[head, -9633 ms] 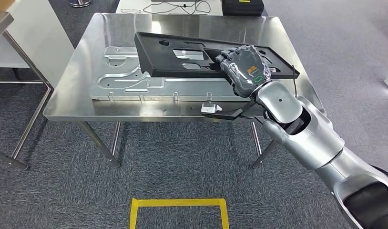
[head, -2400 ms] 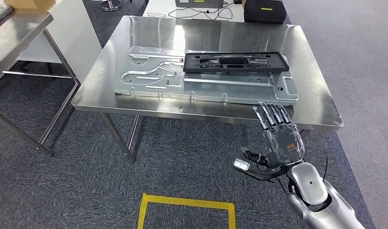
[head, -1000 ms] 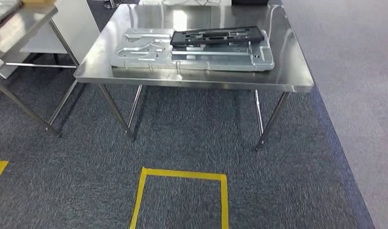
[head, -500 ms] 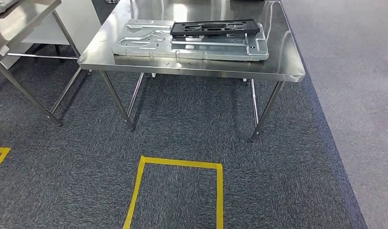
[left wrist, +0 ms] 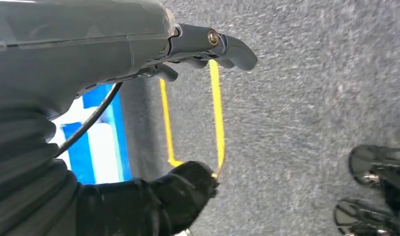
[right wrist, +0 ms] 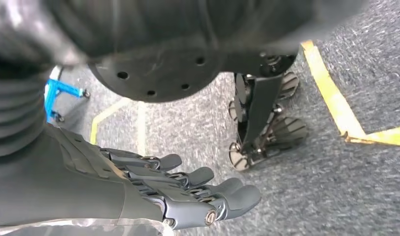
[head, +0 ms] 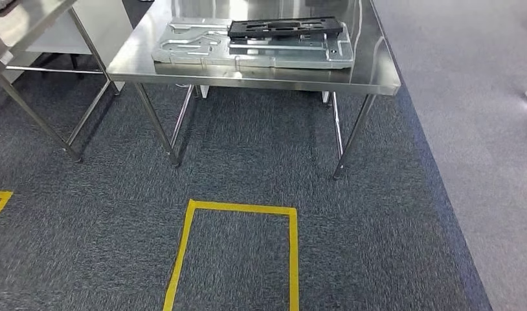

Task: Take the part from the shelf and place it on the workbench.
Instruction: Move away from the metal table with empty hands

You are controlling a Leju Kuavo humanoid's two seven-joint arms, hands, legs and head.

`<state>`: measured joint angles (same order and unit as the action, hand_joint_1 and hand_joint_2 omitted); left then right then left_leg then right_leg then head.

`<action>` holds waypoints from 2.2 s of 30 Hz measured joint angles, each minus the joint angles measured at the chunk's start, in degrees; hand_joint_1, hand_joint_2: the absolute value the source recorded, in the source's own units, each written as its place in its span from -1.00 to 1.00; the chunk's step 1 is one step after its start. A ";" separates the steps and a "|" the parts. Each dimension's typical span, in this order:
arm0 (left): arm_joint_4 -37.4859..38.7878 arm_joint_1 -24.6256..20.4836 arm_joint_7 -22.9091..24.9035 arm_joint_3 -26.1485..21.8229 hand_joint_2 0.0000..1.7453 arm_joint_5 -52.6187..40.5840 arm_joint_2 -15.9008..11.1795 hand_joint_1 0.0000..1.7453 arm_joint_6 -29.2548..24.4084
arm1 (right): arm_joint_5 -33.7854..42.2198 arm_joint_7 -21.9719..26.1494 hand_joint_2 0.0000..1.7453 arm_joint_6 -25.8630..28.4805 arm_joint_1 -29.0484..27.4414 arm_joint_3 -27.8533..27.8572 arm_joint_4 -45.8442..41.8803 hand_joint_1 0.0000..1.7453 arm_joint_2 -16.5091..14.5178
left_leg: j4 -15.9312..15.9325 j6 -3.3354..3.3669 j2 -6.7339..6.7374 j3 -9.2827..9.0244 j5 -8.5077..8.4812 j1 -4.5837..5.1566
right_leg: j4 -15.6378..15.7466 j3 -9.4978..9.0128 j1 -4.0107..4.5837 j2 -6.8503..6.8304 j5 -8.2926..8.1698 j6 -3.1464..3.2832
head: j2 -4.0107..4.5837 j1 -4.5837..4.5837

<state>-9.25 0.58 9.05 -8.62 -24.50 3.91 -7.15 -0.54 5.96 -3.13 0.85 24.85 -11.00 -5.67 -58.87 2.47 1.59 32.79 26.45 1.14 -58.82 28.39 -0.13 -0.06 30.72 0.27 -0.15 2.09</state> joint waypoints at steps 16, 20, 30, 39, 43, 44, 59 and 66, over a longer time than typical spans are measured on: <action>0.00 -0.04 -0.83 -0.75 -1.00 0.48 -0.09 -1.00 -0.02 | -1.94 1.95 -1.00 4.14 0.10 -0.19 0.37 -1.00 0.03 | 3.72 -1.15 -1.57 -8.30 4.90 -1.54 | 0.73 8.67 -1.25 -0.38 -9.51 -1.77 | 0.00 -0.14; 0.00 -0.21 -0.83 -0.98 -1.00 0.48 -0.05 -1.00 -0.04 | -2.03 2.02 -1.00 4.37 0.08 -0.42 0.42 -1.00 0.11 | 3.97 0.77 -0.87 -5.43 2.05 -1.48 | -7.86 11.64 -1.32 -0.10 -0.36 -2.42 | 0.00 -0.27; -0.02 -0.04 -0.68 -1.45 -1.00 0.57 0.40 -1.00 -0.42 | -3.45 4.05 -1.00 10.05 0.28 -0.89 0.37 -1.00 0.27 | 1.94 0.12 -0.52 1.93 -3.49 0.01 | 3.40 -4.29 0.55 -0.36 1.06 0.61 | -0.01 -0.33; -0.02 0.25 -1.89 -1.67 -1.00 0.39 0.35 -1.00 1.07 | -1.94 2.91 -1.00 2.11 -0.19 -1.07 0.51 -1.00 0.13 | -14.69 -3.15 -1.24 5.45 6.22 -1.77 | 3.43 1.32 -0.39 -0.66 -3.39 1.57 | 0.00 -0.34; -0.02 0.43 -2.34 -1.82 -1.00 0.37 0.31 -1.00 1.62 | -1.43 2.95 -1.00 -0.12 -0.12 -1.02 0.54 -1.00 0.08 | -1.05 -3.21 -3.74 -4.94 2.98 -2.41 | 1.75 3.52 -0.91 0.44 -4.25 0.28 | 0.00 -0.33; -0.02 0.49 -2.37 -1.85 -1.00 0.35 0.29 -1.00 1.65 | -1.42 2.97 -1.00 -0.16 -0.01 -0.99 0.53 -1.00 0.07 | 1.66 -2.99 -4.44 -6.49 3.51 -2.39 | 1.41 3.91 -0.93 0.80 -4.51 -0.15 | 0.00 -0.34; -0.02 -0.11 -1.82 -1.83 -1.00 -1.33 2.02 -1.00 -0.54 | -6.65 1.44 -1.00 9.13 -0.59 -1.86 0.60 -1.00 1.46 | 3.17 -0.19 2.78 -6.48 3.99 -0.66 | -0.46 3.16 0.10 -2.96 -3.39 -0.32 | 0.00 -0.37; -0.13 -1.15 -1.85 -1.63 -1.00 -2.62 2.46 -1.00 -0.39 | -4.38 -0.93 -1.00 3.03 -0.47 -1.67 0.60 -1.00 2.29 | -4.55 -1.75 0.03 -3.44 9.08 -0.93 | 1.87 2.85 -0.45 -0.76 -4.09 1.24 | 0.00 -0.32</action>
<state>-9.38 -0.57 7.20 -10.26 -27.12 6.37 -7.54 -4.92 5.02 -0.09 0.38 23.18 -10.40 -3.38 -63.42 0.72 1.62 29.35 35.53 0.21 -56.95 31.24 -0.57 -0.82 26.62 1.50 -0.15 1.77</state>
